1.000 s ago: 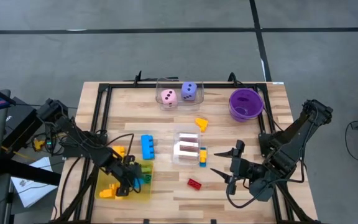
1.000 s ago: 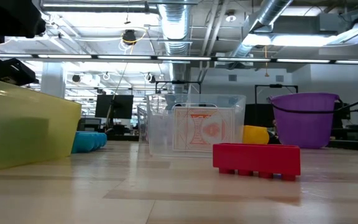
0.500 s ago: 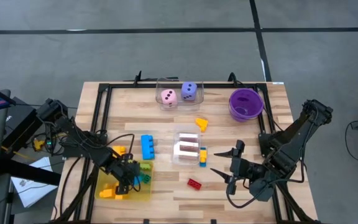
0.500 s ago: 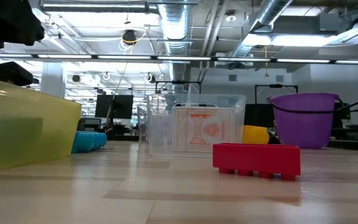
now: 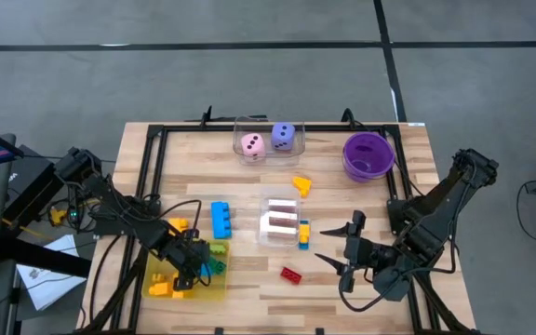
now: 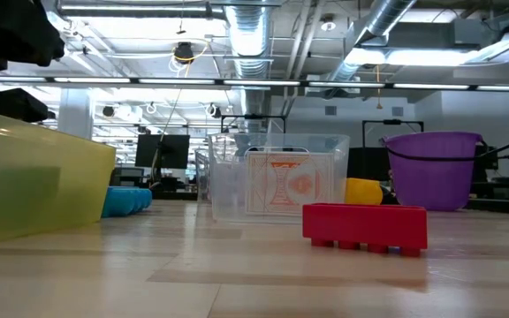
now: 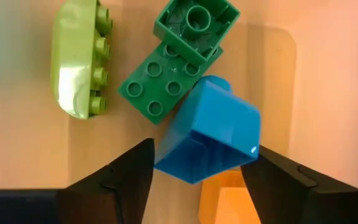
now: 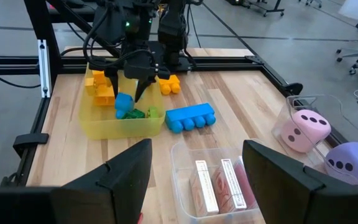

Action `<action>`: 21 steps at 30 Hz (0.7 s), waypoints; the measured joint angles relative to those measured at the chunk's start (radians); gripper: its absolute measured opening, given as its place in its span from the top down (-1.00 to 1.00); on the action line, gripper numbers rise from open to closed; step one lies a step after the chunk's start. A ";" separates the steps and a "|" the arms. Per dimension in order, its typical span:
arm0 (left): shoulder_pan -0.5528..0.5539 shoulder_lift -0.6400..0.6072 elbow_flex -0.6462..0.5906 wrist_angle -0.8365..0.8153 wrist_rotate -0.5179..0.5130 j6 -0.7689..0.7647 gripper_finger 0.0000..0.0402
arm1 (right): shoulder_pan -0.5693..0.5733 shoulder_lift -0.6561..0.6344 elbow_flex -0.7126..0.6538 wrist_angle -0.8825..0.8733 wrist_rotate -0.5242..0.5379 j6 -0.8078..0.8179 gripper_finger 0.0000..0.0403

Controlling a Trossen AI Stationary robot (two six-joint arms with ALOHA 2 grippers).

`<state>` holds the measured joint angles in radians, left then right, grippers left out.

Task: Pick & Place Toys
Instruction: Put the light blue game piece into the yellow bin, then put the yellow game piece into the yellow bin

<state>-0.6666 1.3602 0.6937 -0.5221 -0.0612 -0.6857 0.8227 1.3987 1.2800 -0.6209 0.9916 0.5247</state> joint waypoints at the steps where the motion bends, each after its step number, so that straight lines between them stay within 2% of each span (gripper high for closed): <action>1: 0.000 0.000 0.000 -0.001 0.000 0.000 -0.16 | 0.000 0.000 0.000 0.000 0.000 0.000 -0.21; 7: 0.000 -0.032 0.000 -0.040 0.001 -0.015 -0.26 | 0.000 0.000 0.000 0.000 0.000 0.000 -0.21; 14: 0.000 -0.178 0.000 -0.081 -0.040 -0.055 -0.28 | 0.000 0.000 0.000 0.000 0.000 0.000 -0.21; 21: 0.000 -0.319 0.000 -0.017 -0.073 0.064 -0.27 | 0.001 0.000 0.000 0.000 0.000 0.000 -0.21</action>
<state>-0.6662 1.0409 0.6937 -0.5386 -0.1337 -0.6216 0.8234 1.3987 1.2800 -0.6205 0.9916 0.5243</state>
